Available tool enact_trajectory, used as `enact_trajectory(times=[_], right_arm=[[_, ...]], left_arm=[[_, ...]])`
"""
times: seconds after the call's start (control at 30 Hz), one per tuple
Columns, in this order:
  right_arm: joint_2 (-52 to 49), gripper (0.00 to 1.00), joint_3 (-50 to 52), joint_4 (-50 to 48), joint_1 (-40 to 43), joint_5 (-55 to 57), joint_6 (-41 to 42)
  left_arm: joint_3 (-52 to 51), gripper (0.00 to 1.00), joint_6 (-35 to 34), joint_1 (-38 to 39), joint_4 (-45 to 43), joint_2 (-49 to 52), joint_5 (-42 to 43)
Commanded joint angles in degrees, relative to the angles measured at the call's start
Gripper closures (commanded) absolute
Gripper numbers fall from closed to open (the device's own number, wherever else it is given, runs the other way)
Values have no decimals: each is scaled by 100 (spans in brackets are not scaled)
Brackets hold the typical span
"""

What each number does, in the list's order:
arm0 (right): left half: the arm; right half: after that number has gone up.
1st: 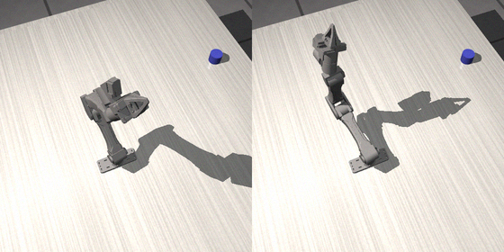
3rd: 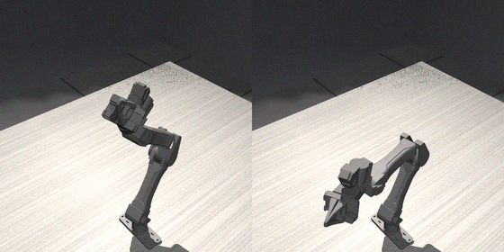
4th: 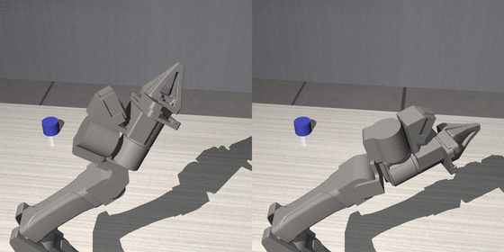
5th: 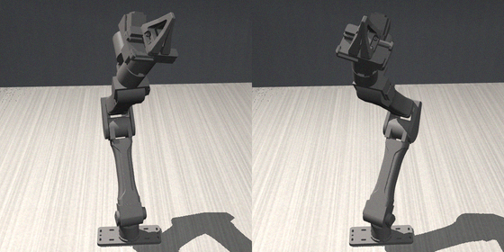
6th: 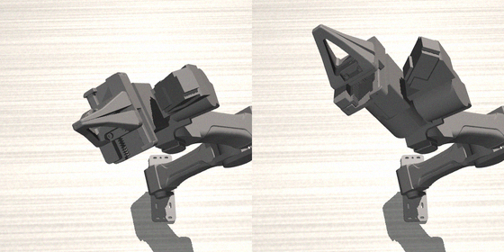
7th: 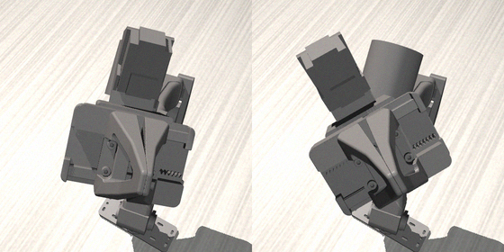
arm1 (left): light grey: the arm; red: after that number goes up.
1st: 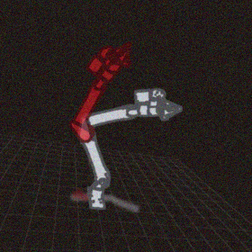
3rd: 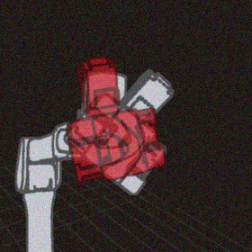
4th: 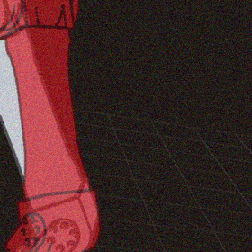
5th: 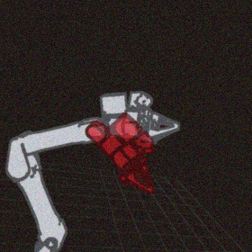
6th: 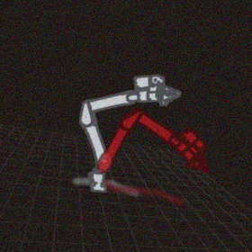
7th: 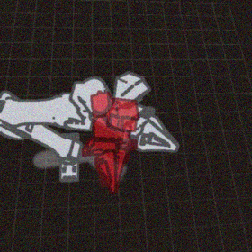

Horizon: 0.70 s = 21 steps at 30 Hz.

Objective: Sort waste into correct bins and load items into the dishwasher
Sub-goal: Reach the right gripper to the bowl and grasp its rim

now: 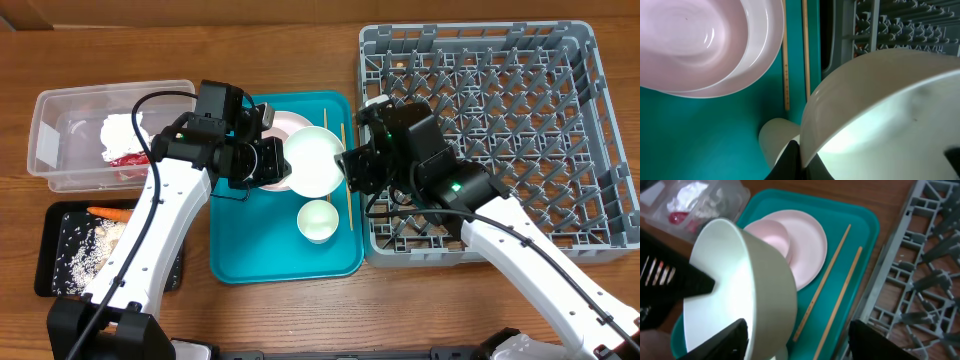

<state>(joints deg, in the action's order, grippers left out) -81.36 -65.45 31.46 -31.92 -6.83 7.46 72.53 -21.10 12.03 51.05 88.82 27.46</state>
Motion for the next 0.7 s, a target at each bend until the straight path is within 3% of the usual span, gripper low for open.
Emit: enact_trajectory(times=[0.0,0.2,0.3,0.47,0.6,0.67], right_arm=[[-114,42,-101,-52,-105,127,-39],[-129,53,-101,-431,-114,120,-17],[-129,66,-101,-411,-114,120,-17],[-129,67,-101,-396,-114,122,-20],[-129,79,-98,-345,-114,120,-20],[-136,80,-90,-313,-114,120,-20]], left_arm=[[118,95,-98,90,-11,-87,76],[118,93,-96,118,-13,-85,-111],[118,92,-96,118,-11,-85,-111],[118,91,-96,118,-28,-85,-109],[118,90,-98,118,-52,-85,-109],[118,91,-96,118,-76,-85,-107]])
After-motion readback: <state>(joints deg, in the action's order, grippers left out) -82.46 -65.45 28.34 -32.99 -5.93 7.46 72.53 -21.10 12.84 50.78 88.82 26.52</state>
